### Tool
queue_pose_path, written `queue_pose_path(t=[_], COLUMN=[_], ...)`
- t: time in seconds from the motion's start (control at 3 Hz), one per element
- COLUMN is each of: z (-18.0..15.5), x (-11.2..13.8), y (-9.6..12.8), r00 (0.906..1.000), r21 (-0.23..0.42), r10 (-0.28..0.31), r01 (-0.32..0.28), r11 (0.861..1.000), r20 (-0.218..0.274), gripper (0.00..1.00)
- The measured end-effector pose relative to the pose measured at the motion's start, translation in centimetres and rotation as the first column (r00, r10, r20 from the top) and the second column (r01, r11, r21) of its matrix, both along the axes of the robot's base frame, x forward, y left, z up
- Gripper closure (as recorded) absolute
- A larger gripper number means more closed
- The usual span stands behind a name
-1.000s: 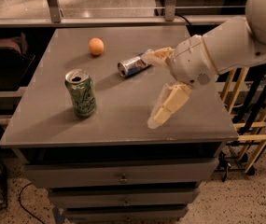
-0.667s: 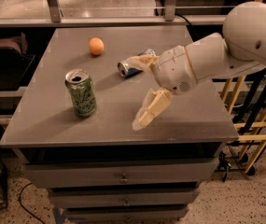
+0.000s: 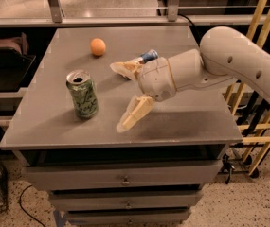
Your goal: Knock green can over
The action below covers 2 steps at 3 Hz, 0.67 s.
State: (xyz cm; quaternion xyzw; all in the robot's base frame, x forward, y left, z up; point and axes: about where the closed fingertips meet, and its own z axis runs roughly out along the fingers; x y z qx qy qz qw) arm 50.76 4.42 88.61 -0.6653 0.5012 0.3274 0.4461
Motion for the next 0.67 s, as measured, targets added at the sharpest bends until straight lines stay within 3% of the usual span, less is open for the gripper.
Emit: queue_pose_path(t=[0.67], z=[-3.3], x=[3.2], y=[3.6], r00=[0.9999], r21=[0.019], r10=[0.010], r01=[-0.010], r11=[1.000], r20=[0.003], gripper=[0.00])
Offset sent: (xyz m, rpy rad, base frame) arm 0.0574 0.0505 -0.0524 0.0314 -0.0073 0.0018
